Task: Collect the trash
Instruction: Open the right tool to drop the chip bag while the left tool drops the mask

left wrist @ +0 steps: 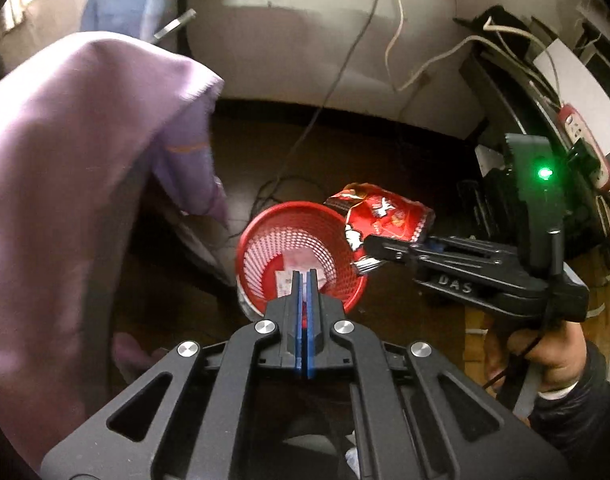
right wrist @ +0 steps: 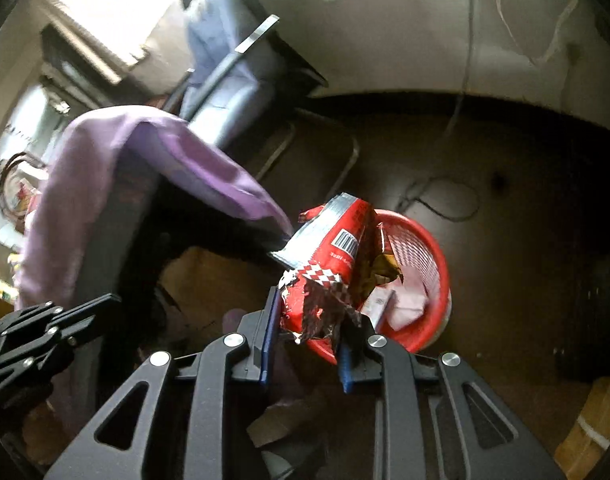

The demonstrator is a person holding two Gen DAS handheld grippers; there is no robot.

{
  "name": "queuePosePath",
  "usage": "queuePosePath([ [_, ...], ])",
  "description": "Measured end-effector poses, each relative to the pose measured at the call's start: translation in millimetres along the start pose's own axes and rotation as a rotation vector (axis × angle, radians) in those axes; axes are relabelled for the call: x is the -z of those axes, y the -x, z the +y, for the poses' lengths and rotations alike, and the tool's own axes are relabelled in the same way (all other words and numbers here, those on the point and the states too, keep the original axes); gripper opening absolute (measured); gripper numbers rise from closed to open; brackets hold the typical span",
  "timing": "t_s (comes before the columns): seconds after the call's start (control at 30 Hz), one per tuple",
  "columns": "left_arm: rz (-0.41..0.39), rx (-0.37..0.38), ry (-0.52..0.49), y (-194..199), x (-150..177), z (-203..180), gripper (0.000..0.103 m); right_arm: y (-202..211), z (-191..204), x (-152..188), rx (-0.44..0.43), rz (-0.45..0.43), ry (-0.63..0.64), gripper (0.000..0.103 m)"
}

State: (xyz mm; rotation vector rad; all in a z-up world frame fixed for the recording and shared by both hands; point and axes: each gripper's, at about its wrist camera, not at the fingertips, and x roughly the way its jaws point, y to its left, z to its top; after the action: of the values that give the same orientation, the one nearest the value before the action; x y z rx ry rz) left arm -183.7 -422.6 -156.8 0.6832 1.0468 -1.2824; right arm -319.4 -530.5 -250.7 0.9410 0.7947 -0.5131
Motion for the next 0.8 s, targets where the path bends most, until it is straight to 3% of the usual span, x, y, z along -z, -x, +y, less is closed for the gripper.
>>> queuePosePath([
  [0.17, 0.084, 0.048, 0.002, -52, -12, 0, 0.002, -43, -32, -4, 0.041, 0.053, -0.063, 0.025],
  [0.5, 0.259, 0.119, 0.087, -154, -12, 22, 0.002, -110, -75, -11, 0.02, 0.162, -0.21, 0.025],
  [0.67, 0.323, 0.08, 0.073, -189, -12, 20, 0.002, -130, -83, -4, 0.024, 0.207, -0.23, 0.025],
  [0.8, 0.359, 0.031, 0.065, -203, -7, 20, 0.005, -148, -85, -6, 0.026, 0.238, -0.258, 0.033],
])
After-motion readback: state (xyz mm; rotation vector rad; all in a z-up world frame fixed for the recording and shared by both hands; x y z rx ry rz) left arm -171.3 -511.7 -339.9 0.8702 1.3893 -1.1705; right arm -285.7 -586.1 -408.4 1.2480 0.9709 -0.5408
